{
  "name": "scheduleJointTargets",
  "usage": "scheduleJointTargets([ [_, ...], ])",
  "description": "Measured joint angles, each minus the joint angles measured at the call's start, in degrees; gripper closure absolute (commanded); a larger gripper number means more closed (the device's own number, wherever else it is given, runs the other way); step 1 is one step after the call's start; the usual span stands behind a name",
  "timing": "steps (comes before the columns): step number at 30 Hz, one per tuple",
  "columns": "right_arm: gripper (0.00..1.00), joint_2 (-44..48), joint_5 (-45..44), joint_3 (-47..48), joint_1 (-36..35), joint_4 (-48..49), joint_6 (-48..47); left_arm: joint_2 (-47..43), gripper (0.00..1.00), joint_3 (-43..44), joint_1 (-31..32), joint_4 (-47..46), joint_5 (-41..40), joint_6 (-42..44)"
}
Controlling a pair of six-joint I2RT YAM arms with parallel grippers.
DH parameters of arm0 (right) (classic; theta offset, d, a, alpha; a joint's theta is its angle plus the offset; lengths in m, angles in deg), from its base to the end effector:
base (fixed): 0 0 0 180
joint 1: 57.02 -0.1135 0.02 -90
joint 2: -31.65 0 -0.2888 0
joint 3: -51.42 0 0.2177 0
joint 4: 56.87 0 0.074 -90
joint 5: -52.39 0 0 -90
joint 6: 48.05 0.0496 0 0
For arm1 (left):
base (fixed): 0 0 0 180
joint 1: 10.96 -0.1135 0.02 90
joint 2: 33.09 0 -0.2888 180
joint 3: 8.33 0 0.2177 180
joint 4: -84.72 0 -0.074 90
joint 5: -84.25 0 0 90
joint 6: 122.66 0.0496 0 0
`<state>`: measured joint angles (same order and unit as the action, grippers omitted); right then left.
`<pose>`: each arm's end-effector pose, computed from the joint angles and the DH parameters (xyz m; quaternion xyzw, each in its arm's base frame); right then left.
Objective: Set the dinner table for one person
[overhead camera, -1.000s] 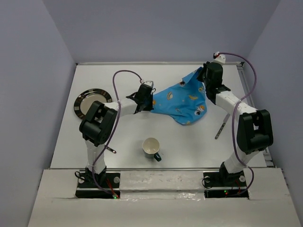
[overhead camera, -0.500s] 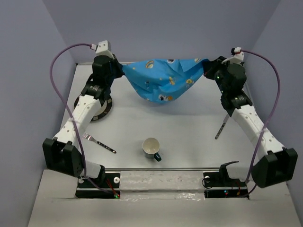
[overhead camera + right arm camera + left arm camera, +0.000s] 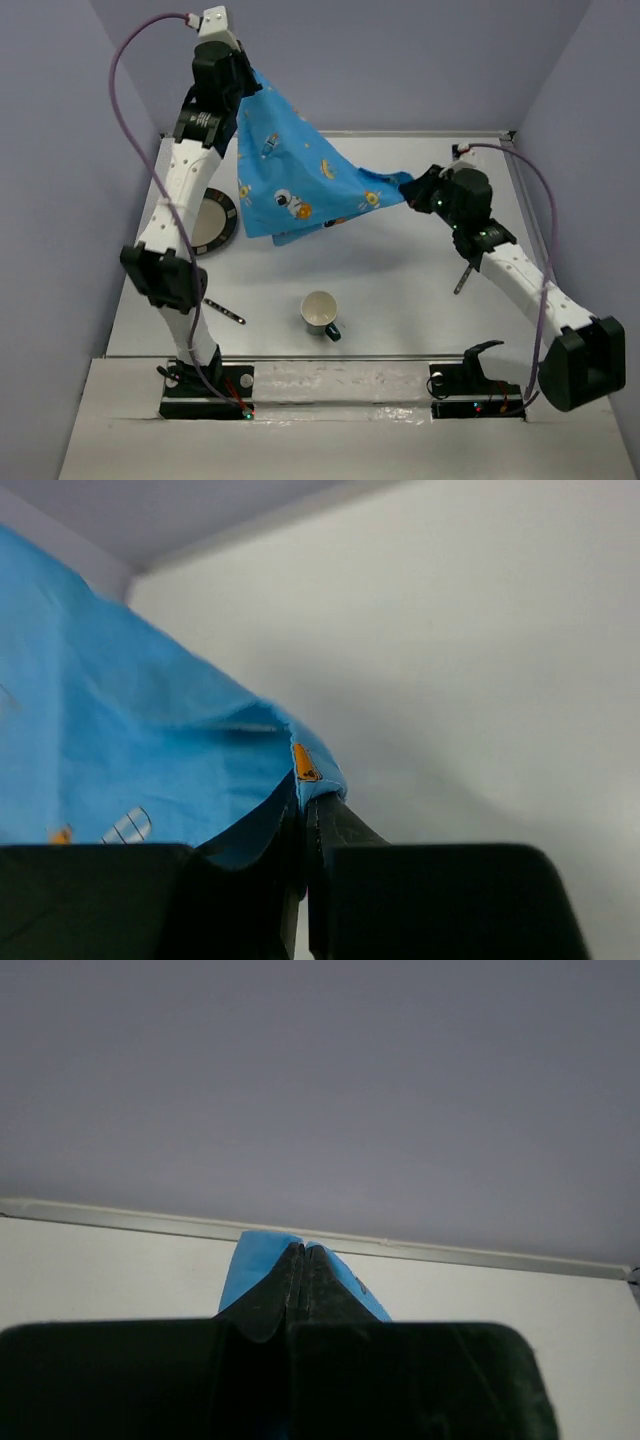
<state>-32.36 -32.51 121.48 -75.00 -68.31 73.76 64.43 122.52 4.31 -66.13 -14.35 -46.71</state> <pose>0.2201 0.0761 0.3844 0.0592 0.7371 0.3129 0.5961 0.3516 -0.0883 0.5284 -0.0477 0.6795 -0.1355 0.7195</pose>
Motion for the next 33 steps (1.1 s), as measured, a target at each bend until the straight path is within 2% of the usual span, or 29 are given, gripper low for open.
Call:
scheduleJointTargets([
  [1, 0.65, -2.8, 0.02, -1.25, 0.0, -0.83, 0.48, 4.39, 0.82, 4.17, 0.02, 0.85, -0.04, 0.24],
  [2, 0.59, -5.88, 0.0, -4.28, 0.0, -1.88, 0.96, 10.54, 0.59, 9.29, 0.11, 2.54, -0.07, 0.74],
  [3, 0.52, -7.02, 0.0, -6.45, 0.0, -2.97, 1.03, 14.91, 0.5, 12.96, 0.37, 4.59, -0.2, 1.18],
  [5, 0.49, -7.52, -0.13, -10.47, 0.0, -4.87, 1.11, 24.55, 0.41, 20.98, 1.25, 9.38, -1.16, 2.21],
  [10, 0.48, -3.21, -1.01, -14.58, 0.0, -7.39, -0.37, 37.38, 0.25, 27.36, 5.29, 20.68, -3.48, 3.93],
  [14, 0.56, -2.86, -1.77, -12.46, -0.02, -6.82, -2.08, 38.62, 0.28, 30.18, 8.24, 27.96, -3.93, 4.39],
  [17, 0.61, -8.79, -3.72, -8.17, -0.02, -6.01, -3.48, 37.24, 0.31, 34.67, 9.14, 28.89, -3.87, 4.28],
  [20, 0.61, -16.87, -5.81, -4.26, -0.02, -5.64, -4.66, 31.85, 0.33, 35.36, 8.94, 29.27, -3.56, 3.78],
  [25, 0.57, -29.79, -6.91, 3.21, 0.35, -5.88, -6.14, 16.5, 0.35, 35.36, 8.7, 27.89, -3.26, 2.49],
  [28, 0.55, -35.95, -7.72, 8.26, 1.16, -6.45, -7.69, 4.15, 0.37, 30.42, 11.43, 24.68, -4.96, 1.53],
  [30, 0.55, -38.71, -7.93, 11.3, 1.68, -7.67, -8.79, -7.17, 0.42, 12.9, 16.02, 15.82, -6.29, 0.35],
  [32, 0.52, -41.53, -7.91, 13.9, 2.12, -8.09, -9.88, -18.51, 0.43, -6.51, 19.61, 7.85, -5.77, -1.55],
  [33, 0.52, -42.4, -7.89, 14.47, 2.25, -8.31, -10.27, -24.79, 0.44, -19.37, 20.57, 3.54, -5.84, -3.23],
])
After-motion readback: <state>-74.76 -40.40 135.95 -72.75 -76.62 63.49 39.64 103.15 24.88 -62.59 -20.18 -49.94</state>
